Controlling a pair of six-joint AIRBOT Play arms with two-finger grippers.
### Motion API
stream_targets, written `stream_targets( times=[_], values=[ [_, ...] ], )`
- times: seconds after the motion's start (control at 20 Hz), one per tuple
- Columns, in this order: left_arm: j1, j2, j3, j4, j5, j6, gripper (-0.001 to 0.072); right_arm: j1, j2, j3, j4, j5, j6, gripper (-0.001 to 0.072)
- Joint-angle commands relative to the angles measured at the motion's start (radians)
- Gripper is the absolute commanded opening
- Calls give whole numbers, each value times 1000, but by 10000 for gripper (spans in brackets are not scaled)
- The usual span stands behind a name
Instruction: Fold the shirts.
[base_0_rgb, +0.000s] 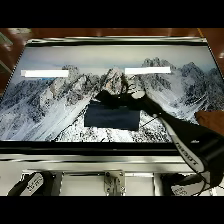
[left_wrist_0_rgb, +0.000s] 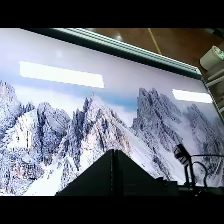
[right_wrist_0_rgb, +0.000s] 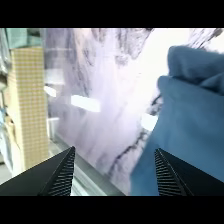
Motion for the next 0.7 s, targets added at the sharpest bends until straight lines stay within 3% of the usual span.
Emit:
stream_targets(
  times=[0.0,0.1,0.2,0.3,0.45,0.65],
  values=[
    [-5,3,-29,1,-6,0,35,-215,113,1,-518,345,207,619],
    [-5,3,-29,1,-15,-1,35,-345,149,0,-872,599,380,622],
    [-5,3,-30,1,-32,-1,35,-442,142,-15,-985,768,368,663],
    [-5,3,-30,1,-39,-13,35,-484,142,-63,-917,718,335,664],
    [-5,3,-30,31,-53,-28,35,-463,119,-128,-748,505,309,663],
    [-5,3,-30,60,-96,-61,35,-418,-31,-130,-533,464,203,663]
  ],
)
